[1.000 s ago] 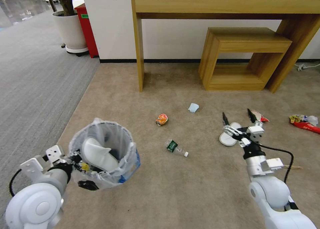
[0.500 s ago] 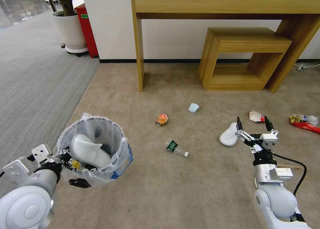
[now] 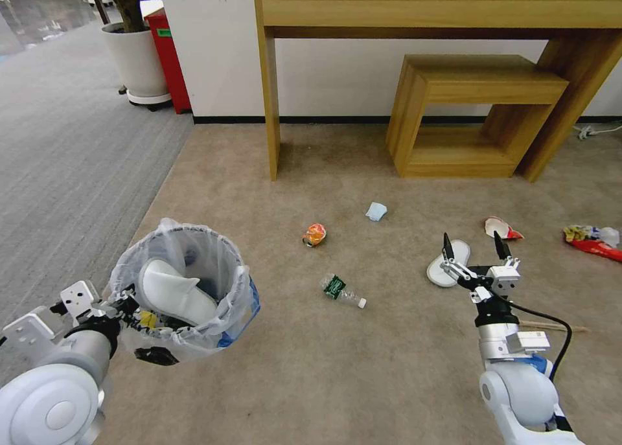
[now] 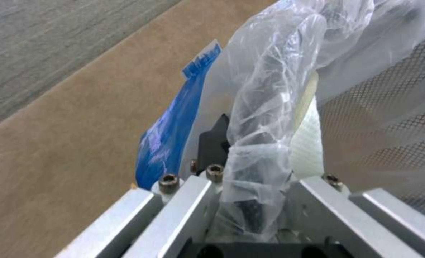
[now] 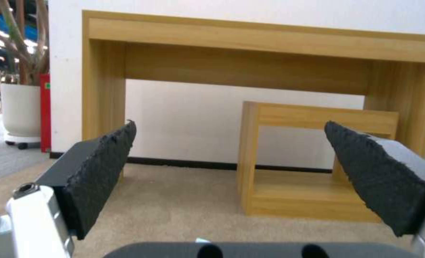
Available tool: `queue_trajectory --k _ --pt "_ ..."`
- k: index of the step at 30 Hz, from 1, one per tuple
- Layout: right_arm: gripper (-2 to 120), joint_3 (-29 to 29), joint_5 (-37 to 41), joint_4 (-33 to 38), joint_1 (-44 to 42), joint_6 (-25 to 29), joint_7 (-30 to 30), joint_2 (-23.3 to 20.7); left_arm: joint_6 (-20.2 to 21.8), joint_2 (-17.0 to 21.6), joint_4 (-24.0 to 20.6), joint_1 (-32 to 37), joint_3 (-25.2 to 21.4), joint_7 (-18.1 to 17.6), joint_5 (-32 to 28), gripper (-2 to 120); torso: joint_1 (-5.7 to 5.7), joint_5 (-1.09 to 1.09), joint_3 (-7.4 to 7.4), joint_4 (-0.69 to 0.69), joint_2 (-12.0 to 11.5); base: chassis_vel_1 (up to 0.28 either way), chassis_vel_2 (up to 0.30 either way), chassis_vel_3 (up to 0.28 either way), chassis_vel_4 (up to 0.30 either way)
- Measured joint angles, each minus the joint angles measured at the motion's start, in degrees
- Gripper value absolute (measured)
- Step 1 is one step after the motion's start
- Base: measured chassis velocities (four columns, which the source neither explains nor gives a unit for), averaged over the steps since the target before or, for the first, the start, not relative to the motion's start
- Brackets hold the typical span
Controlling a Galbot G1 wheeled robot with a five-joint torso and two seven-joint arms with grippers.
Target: Pick up the trash bin and place the garbage on the floor into it.
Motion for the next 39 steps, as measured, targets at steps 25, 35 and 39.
queue_trajectory --k 25,35,39 --pt "100 -1.65 -1.15 -0.39 0.67 0.36 1.47 -0.67 -0.01 -0.90 -0.84 0.53 1.08 0.23 0.74 1 0.01 -0.01 0.02 0.00 -0.02 -0.229 0.231 0.222 -0.234" --pt "100 -5.23 -4.39 -0.57 1.05 -5.73 3.03 -2.67 -0.02 -1.04 -0.92 0.71 1.27 0.24 0.97 1 0.00 0.00 0.00 -0.01 -0.01 -0.013 0.022 0.005 -0.023" --pt "100 -7.36 -4.25 -0.82 1.47 -9.95 2.60 -4.79 -0.02 -0.98 -0.92 0.73 1.30 0.24 0.97 1 0.00 0.00 -0.01 0.00 -0.01 0.000 0.000 0.000 0.000"
